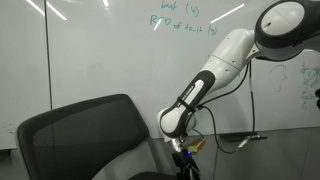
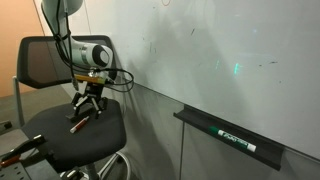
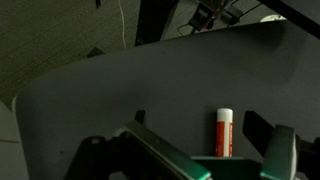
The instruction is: Lift the red maker from the chair and use it to write on the white board
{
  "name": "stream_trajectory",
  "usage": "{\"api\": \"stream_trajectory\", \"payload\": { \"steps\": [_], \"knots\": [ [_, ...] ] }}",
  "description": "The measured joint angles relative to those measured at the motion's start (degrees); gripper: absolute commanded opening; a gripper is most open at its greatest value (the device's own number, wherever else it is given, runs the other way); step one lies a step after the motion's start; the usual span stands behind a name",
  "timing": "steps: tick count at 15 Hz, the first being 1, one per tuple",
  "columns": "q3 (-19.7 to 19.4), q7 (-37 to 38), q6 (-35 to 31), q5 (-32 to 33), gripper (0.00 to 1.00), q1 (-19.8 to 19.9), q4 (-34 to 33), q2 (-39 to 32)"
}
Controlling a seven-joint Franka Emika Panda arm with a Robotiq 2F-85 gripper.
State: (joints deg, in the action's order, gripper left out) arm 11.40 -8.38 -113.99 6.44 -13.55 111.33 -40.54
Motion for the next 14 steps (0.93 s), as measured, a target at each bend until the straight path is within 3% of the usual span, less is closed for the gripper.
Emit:
{"api": "stream_trajectory", "payload": {
  "steps": [9,14],
  "knots": [
    [1.03,-1.25,0.51,-1.03,1.0,-0.79,-6.04,-6.62],
    [2.77,-4.31,4.5,-4.87,1.0,-0.1,-8.83,-9.74]
  ]
}}
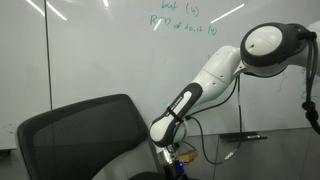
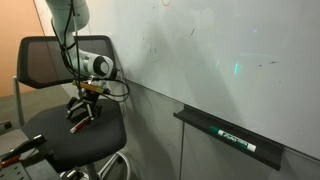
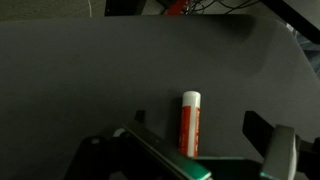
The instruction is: Lift the red maker from the chair and use it to write on the white board
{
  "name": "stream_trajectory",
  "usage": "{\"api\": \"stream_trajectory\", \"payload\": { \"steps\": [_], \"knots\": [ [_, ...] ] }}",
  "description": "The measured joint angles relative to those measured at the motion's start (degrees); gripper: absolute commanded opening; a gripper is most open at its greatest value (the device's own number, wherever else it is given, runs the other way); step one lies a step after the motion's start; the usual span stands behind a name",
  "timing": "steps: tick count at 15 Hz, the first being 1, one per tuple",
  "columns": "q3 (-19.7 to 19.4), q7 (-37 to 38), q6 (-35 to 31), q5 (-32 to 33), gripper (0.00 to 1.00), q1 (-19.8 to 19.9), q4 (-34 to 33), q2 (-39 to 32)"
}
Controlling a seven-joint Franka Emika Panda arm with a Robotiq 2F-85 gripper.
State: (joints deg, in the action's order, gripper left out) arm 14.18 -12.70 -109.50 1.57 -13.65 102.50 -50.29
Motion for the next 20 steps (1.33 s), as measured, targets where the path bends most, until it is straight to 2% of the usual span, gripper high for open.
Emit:
{"api": "stream_trajectory", "payload": {
  "steps": [4,20],
  "knots": [
    [0.69,-0.34,1.13,-1.86,1.0,0.0,-0.94,-1.13],
    [0.12,0.38,1.97,-0.88,1.0,-0.55,-4.08,-4.44]
  ]
}}
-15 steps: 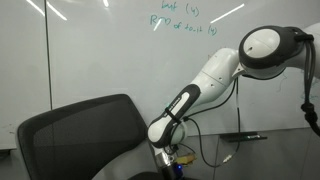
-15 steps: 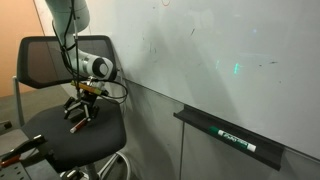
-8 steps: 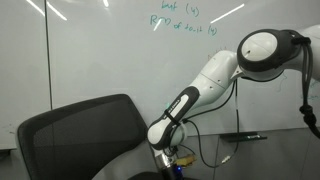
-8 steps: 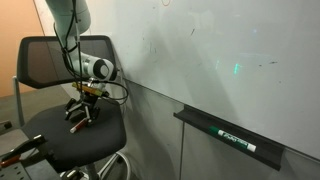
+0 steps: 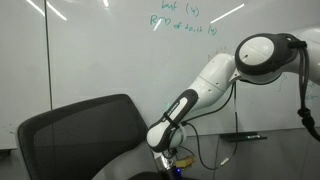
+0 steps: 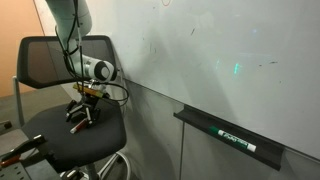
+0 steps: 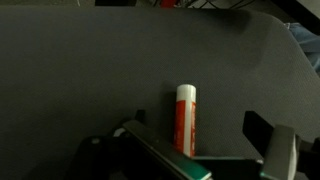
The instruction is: Lift the red maker from the chair and use it to write on the white board
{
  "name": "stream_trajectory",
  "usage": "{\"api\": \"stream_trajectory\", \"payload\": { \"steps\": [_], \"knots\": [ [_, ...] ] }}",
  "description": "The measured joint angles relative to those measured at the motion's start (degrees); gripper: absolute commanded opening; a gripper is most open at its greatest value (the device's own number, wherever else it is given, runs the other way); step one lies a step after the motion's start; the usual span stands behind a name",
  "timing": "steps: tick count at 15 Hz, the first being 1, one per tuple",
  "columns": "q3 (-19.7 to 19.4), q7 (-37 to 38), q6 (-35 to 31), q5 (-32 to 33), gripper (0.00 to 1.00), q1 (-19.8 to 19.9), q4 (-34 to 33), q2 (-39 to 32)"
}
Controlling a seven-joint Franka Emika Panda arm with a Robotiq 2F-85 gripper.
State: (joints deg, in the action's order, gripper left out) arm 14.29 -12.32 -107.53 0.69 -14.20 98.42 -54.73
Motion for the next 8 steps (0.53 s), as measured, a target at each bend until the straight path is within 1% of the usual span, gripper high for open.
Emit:
{"api": "stream_trajectory", "payload": {
  "steps": [2,4,5,6,7,8],
  "knots": [
    [0.0,0.0,0.64,0.06,0.73,-0.01,-0.65,-0.39],
    [-0.09,0.0,1.05,0.53,0.58,-0.03,-1.21,-0.71],
    [-0.25,0.0,1.17,0.9,0.49,-0.03,-1.42,-0.76],
    [-0.41,0.0,1.25,1.26,0.42,-0.03,-1.6,-0.8],
    [-0.55,0.0,1.27,1.48,0.33,-0.03,-1.71,-0.82],
    [-0.67,0.0,1.27,1.66,0.27,-0.04,-1.84,-0.86]
  ]
}}
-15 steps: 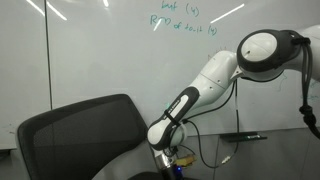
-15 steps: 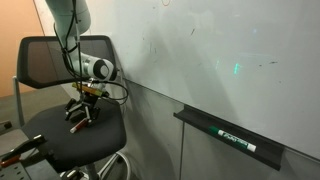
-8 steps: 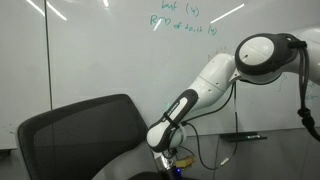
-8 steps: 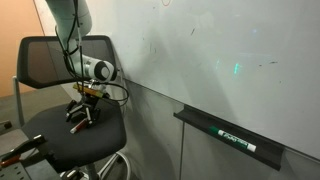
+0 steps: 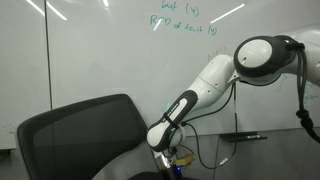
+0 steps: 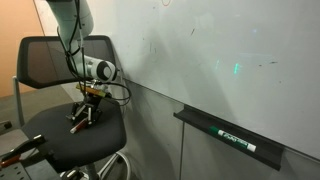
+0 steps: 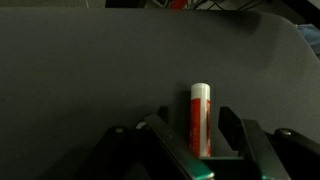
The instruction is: Lift the red maker from the chair and use it to write on the white board
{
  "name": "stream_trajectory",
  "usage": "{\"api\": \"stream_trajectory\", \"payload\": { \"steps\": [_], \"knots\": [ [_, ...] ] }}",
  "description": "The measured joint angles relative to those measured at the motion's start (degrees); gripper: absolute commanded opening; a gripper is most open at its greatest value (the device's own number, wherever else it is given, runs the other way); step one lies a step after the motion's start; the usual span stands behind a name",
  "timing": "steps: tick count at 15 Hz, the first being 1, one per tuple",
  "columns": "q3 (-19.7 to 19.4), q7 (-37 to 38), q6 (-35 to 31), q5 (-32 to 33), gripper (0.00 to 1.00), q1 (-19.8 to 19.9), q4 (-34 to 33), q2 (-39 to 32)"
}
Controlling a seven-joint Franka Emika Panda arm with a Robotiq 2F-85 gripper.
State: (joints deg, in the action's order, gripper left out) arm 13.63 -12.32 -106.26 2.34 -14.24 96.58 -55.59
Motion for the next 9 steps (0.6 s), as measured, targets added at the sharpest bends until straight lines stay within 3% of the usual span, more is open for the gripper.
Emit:
{"api": "stream_trajectory", "payload": {
  "steps": [4,5,9],
  "knots": [
    [-0.33,0.16,-0.03,0.64,0.0,-0.06,-0.34,-0.13],
    [-0.35,0.3,-0.05,0.74,0.04,-0.07,-0.42,-0.13],
    [-0.35,0.9,-0.26,0.77,0.05,-0.1,-0.38,-0.05]
  ]
}}
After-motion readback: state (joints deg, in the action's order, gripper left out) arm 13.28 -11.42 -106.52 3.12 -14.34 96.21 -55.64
